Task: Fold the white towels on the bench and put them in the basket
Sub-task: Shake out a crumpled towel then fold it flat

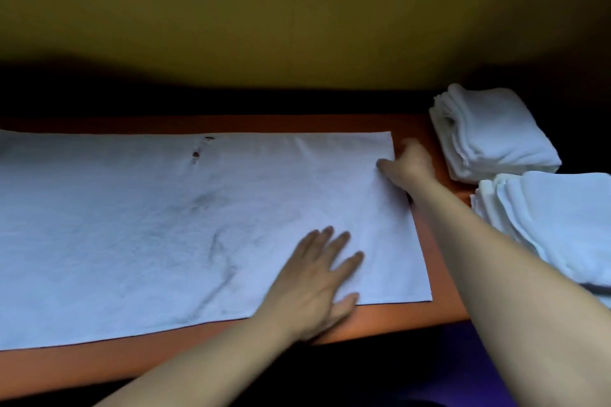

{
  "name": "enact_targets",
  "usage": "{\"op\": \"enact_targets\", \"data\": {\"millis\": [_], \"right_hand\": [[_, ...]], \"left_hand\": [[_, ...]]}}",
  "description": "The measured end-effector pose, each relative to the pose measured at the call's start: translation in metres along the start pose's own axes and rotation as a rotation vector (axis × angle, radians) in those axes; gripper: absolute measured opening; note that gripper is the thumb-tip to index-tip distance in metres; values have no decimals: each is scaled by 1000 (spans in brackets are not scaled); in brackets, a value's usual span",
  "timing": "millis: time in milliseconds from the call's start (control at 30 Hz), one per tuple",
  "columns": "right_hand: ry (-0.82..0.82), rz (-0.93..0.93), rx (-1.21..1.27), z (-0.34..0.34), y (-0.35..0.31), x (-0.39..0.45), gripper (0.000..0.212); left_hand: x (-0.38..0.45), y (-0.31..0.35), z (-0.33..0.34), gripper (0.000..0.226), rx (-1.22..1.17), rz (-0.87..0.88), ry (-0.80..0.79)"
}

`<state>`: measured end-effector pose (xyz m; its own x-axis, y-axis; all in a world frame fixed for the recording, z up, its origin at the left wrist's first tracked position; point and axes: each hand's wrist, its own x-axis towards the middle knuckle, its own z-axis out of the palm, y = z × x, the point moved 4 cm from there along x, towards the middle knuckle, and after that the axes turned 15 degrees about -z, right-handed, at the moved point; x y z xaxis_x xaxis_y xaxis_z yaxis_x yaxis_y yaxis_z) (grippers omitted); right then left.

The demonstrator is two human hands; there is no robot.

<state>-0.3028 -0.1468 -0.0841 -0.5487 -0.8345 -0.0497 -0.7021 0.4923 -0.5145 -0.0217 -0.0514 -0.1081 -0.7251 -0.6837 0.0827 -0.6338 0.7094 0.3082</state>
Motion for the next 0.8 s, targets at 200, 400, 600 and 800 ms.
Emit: {"op": "enact_targets", "data": {"millis": [200, 400, 600, 800], "right_hand": [[-119, 203, 149, 1, -4, 15, 50], [3, 6, 292, -6, 4, 6, 24], [133, -92, 321, -65, -6, -20, 32], [134, 3, 542, -123, -25, -57, 47]], "left_hand": [[17, 60, 8, 26, 154, 71, 77], [29, 69, -1, 17, -5, -102, -40], [9, 108, -31, 20, -608, -409, -270], [1, 144, -77, 25, -896, -569, -251]]}}
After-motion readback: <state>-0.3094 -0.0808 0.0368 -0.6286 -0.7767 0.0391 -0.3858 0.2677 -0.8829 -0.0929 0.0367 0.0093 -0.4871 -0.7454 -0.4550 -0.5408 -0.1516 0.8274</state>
